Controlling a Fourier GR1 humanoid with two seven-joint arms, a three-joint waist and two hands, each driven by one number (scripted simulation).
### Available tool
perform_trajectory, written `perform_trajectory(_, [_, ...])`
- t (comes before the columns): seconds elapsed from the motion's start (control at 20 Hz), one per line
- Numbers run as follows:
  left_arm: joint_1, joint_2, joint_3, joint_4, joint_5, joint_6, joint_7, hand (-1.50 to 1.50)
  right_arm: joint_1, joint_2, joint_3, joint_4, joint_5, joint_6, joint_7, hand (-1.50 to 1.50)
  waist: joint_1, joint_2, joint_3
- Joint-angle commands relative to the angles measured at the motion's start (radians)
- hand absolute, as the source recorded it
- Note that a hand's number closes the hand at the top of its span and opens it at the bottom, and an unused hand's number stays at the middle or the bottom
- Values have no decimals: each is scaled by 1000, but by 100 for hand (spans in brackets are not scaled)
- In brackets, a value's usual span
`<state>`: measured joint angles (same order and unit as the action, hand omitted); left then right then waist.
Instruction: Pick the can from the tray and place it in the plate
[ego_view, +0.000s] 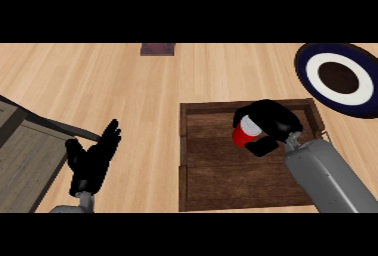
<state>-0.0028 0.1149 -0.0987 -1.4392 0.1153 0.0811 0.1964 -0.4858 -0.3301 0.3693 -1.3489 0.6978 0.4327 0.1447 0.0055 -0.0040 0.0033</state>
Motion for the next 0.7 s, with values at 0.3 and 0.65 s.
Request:
perform_trajectory(0.3, [1, 35, 39, -61, 20, -35, 113, 0, 45, 9, -34, 23, 143, -131, -148, 150, -3, 4, -3])
perform_trajectory(0.65, [73, 5, 36, -16, -6, -9, 3, 0, 464, 11, -93, -352, 105, -437, -176, 150, -47, -5, -2])
